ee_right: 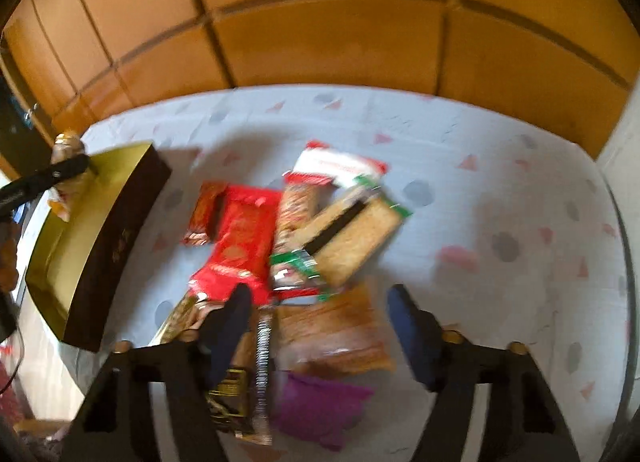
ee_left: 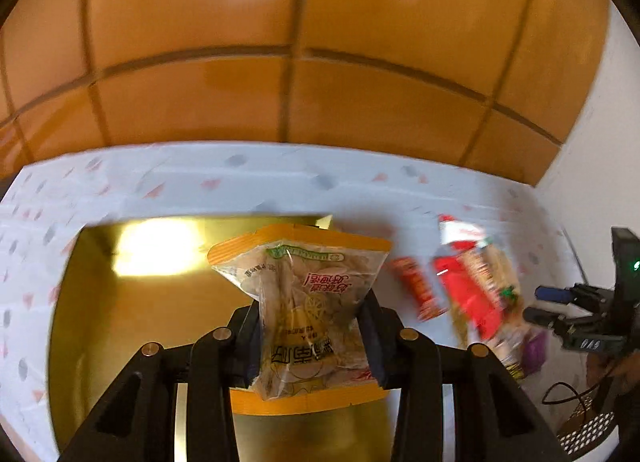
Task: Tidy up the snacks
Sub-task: 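Drop the clear bag into the gold tin while the right gripper grasps the red candy, then carry the red wrapped candy into the gold tin and release it with the right gripper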
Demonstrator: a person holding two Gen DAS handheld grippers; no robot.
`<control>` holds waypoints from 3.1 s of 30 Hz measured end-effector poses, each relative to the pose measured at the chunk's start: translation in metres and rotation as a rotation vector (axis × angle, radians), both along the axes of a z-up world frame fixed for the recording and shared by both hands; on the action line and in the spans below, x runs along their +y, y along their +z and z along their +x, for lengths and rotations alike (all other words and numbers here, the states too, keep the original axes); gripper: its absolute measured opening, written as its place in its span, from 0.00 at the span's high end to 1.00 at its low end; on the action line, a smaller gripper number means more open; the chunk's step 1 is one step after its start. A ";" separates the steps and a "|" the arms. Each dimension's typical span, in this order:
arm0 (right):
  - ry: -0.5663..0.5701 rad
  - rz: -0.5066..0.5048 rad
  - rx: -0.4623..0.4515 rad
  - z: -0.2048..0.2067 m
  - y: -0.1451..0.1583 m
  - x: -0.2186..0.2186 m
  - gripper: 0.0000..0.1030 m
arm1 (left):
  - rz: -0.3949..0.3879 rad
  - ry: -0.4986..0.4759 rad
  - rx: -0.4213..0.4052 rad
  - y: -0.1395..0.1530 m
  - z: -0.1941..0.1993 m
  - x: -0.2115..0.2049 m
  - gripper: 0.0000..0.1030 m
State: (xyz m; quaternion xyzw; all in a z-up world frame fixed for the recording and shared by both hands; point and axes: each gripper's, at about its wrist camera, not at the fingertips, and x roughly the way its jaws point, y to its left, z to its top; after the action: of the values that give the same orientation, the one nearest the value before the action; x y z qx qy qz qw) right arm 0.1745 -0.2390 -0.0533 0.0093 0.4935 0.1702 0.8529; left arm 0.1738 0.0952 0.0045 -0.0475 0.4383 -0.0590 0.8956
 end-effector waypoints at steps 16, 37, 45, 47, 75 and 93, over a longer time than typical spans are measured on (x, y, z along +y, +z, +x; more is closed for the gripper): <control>0.164 -0.094 0.056 0.065 -0.029 0.152 0.60 | -0.130 0.017 0.141 -0.040 0.039 0.035 0.59; 0.109 -0.067 0.132 0.084 -0.052 0.147 0.74 | -0.043 0.110 0.063 -0.021 -0.023 0.013 0.46; 0.108 -0.145 0.075 0.074 -0.055 0.159 0.74 | 0.005 0.137 0.031 -0.016 -0.076 0.010 0.46; 0.099 -0.172 0.060 0.070 -0.056 0.164 0.75 | 0.012 0.144 0.019 -0.015 -0.085 0.010 0.46; 0.018 0.174 -0.120 -0.040 0.042 0.199 0.78 | 0.010 0.318 -0.080 -0.015 -0.144 0.061 0.46; -0.013 0.140 -0.113 -0.046 0.033 0.210 0.69 | 0.026 0.282 -0.083 -0.020 -0.144 0.053 0.46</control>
State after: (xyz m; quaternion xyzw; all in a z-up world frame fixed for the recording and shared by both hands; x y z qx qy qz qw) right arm 0.1285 -0.0292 -0.0207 0.0626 0.4316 0.1992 0.8776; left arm 0.0294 0.1478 -0.0157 -0.0947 0.3905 0.0713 0.9130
